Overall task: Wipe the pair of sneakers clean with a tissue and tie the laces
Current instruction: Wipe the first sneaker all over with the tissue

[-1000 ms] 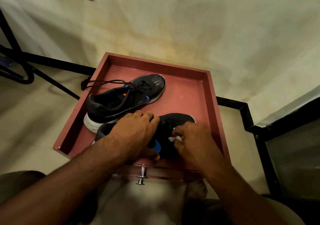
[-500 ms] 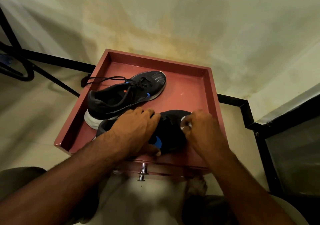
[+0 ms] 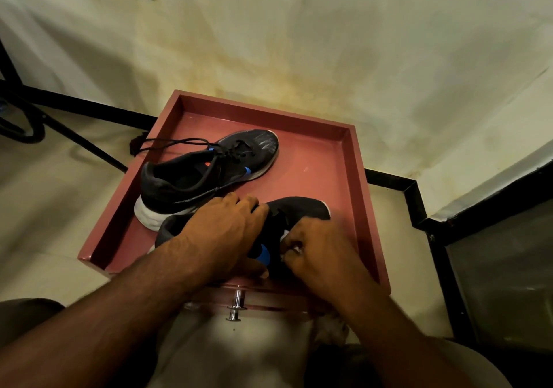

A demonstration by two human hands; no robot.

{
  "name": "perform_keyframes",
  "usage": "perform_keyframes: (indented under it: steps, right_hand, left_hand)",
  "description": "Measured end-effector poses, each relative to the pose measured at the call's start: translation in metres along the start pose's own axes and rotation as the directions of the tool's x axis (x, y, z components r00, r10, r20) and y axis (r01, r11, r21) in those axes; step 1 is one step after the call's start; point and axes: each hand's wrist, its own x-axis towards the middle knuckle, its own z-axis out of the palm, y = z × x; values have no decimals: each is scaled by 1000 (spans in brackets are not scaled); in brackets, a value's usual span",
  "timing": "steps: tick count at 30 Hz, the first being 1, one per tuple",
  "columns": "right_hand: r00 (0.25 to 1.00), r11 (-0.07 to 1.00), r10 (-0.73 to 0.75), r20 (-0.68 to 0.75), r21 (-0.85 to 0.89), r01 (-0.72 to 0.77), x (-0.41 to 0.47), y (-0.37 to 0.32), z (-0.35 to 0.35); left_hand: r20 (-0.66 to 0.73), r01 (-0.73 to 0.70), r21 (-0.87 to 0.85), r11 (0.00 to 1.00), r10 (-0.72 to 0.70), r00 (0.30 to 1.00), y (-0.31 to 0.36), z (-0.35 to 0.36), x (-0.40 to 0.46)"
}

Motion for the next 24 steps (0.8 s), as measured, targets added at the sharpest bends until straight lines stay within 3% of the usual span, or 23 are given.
perform_keyframes:
  steps: [2,4,6,9,11,15,16,20,21,24]
  right_hand:
    - [998,998,34,61,-45,-31,5,-1,-1]
    - [985,988,133,-106,-65,-141,15,10,-12]
    - [946,988,157,-283,48,-149,17,19,-18]
    - [996,998,50,-69,41,-47,5,6,-4]
    - [999,999,33,-31,23,-33,4,4,3]
    - [919,988,142,-369,-1,-153,17,26,-13]
    - [922,990,139,-362,23,-140,16,26,-13]
    - [998,981,47,-47,188,-38,0,7,8]
    - [996,984,51,-73,175,-38,2,9,9]
    - [928,989,146,-342,59,-134,17,26,-8]
  left_hand:
    - [2,0,5,1000,0,1000,1,1,1]
    - [-1,-2,-9,1000,2,1000,0,0,2]
    - [-5,-5,-20,1000,4,1000,-1,0,2]
    - [3,-2,-16,1000,2,1000,0,0,0]
    - [6,-3,-13,1000,3,1000,1,1,0]
    - [0,-10,-17,1000,10,1000,-1,0,0]
    - [1,-9,-19,1000,9,1000,-1,0,0]
    - [-2,-6,-14,1000,6,1000,1,1,1]
    - [-5,-7,-10,1000,7,1000,1,2,1]
    - [-9,-12,-13,1000,12,1000,0,1,1]
